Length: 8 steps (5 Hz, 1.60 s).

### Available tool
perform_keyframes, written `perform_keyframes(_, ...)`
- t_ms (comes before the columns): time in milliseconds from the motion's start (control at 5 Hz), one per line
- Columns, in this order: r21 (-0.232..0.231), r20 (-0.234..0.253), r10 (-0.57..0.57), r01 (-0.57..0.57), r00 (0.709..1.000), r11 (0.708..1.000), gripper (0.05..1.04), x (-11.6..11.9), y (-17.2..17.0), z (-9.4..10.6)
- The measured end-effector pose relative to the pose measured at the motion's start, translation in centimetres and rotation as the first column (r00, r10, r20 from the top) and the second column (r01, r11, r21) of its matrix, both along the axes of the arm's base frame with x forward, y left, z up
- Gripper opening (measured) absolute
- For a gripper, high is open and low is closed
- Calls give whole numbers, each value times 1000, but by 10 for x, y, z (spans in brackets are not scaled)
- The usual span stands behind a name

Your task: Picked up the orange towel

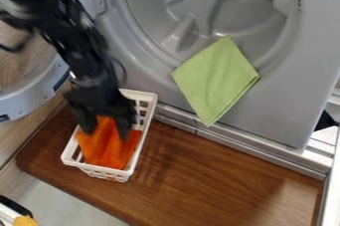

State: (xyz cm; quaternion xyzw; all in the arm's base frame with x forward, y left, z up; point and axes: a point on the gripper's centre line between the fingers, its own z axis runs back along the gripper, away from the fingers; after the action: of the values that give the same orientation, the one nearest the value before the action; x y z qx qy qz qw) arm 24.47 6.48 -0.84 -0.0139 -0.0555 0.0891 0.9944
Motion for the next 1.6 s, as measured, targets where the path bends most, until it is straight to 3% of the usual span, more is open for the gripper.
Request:
perform_keyframes(200,68,-15,43,-42,999,997,1003,-1,6,0)
perform_keyframes(400,81,-21,90,-88,996,993,1000,-4,23,4)
perform_keyframes(600,65,-18,119,-117,993,991,1000,-5,38,10)
perform_keyframes(800,60,36,114,-116,993,991,1000,-2,47,26)
perform_keyframes(1400,70,6,55,-55,998,996,1000,1,31,0)
perform_keyframes(1600,76,-27,47,-45,999,996,1000,0,25,-13)
